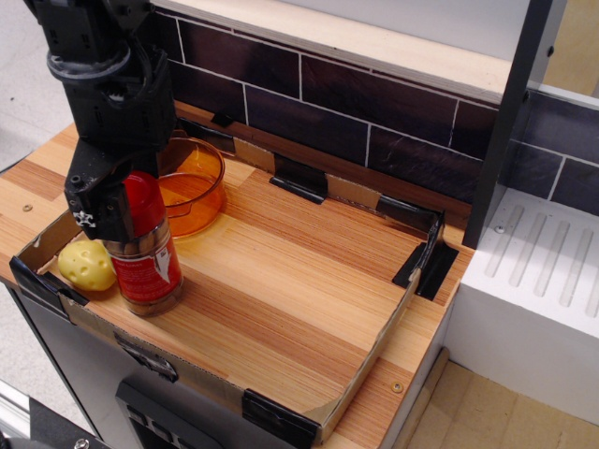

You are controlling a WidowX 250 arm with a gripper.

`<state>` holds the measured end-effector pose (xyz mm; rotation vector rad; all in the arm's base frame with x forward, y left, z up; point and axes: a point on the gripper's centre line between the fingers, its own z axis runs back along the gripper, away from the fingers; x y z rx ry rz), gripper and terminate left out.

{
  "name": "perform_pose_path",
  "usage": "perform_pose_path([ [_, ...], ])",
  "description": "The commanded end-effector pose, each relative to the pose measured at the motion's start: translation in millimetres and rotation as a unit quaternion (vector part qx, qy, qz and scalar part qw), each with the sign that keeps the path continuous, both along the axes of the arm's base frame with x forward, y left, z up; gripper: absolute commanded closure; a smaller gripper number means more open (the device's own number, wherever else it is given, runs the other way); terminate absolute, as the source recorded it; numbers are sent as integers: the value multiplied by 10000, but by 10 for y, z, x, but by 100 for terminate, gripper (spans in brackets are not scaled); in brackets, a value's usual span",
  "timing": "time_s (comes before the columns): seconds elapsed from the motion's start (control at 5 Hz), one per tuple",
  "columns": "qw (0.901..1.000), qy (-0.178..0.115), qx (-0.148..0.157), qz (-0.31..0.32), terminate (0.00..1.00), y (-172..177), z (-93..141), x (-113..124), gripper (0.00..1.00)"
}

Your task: Topple basil bottle

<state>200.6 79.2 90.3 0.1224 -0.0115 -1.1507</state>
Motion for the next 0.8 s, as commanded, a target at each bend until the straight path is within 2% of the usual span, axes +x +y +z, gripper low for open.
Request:
perform_pose_path([
  [0.0, 9989, 421, 150, 141, 0, -169, 2, 67, 100],
  [0.4, 9947, 825, 384, 476, 0, -631, -43, 218, 100],
  [0.6, 9924, 933, 564, 568, 0, -800, -140, 304, 100],
])
